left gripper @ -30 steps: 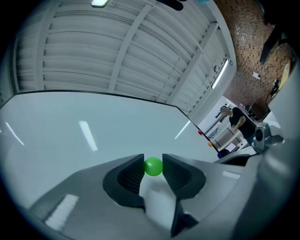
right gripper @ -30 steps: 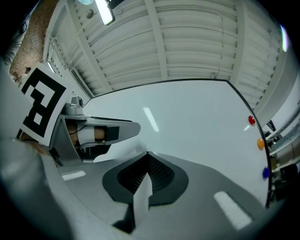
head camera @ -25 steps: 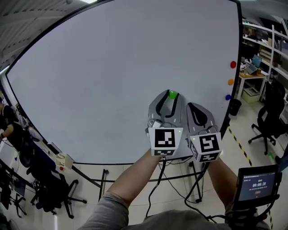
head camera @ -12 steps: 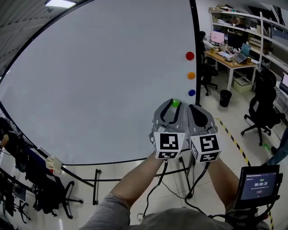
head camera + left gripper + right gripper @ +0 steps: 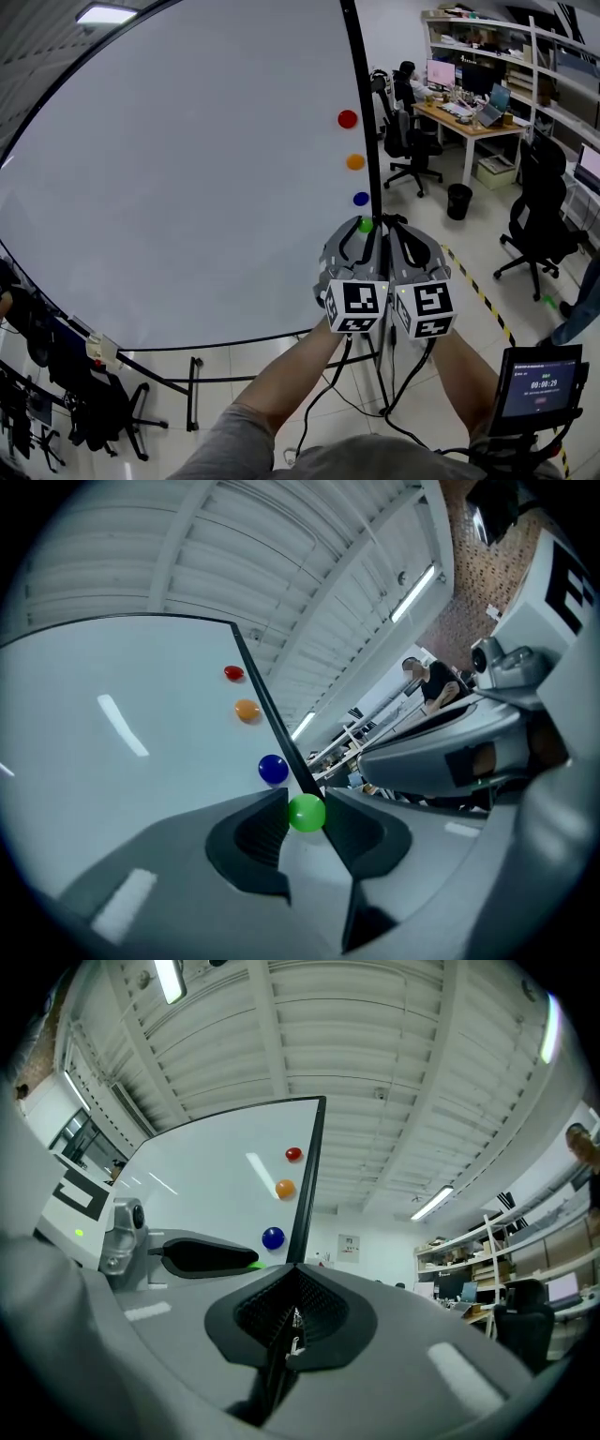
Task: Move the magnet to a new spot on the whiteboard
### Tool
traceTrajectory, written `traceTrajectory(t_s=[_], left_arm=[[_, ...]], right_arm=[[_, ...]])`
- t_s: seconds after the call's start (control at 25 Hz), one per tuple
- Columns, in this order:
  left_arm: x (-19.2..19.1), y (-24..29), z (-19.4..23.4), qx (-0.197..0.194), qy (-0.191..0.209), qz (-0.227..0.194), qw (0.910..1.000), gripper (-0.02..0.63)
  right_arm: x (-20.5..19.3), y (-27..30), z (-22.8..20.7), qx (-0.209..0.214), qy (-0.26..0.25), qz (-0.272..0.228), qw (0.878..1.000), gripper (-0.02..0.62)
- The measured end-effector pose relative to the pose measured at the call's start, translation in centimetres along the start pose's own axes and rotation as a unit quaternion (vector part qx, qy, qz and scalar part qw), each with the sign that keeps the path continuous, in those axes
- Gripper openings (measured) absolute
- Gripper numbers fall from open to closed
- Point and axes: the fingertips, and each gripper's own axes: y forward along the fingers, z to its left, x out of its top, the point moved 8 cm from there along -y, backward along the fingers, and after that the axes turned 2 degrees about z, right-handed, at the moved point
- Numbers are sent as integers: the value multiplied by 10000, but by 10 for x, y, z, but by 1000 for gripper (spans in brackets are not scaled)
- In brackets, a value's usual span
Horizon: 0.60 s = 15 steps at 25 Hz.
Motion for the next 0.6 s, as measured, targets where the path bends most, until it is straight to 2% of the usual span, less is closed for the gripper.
traceTrajectory(t_s=[0.2,0.4,0.6], left_arm=[[-9,-1,-1,238,513,147,9983,121],[-13,-3,-6,468,1140,140,9923,123],[-13,-9,-7,565,1355,-13,9892,127]], right_arm=[[-2,2,2,19,12,41,10000,6],[-3,1,2,45,-9,39,10000,6],[-3,3,1,39,-23,66,10000,6]])
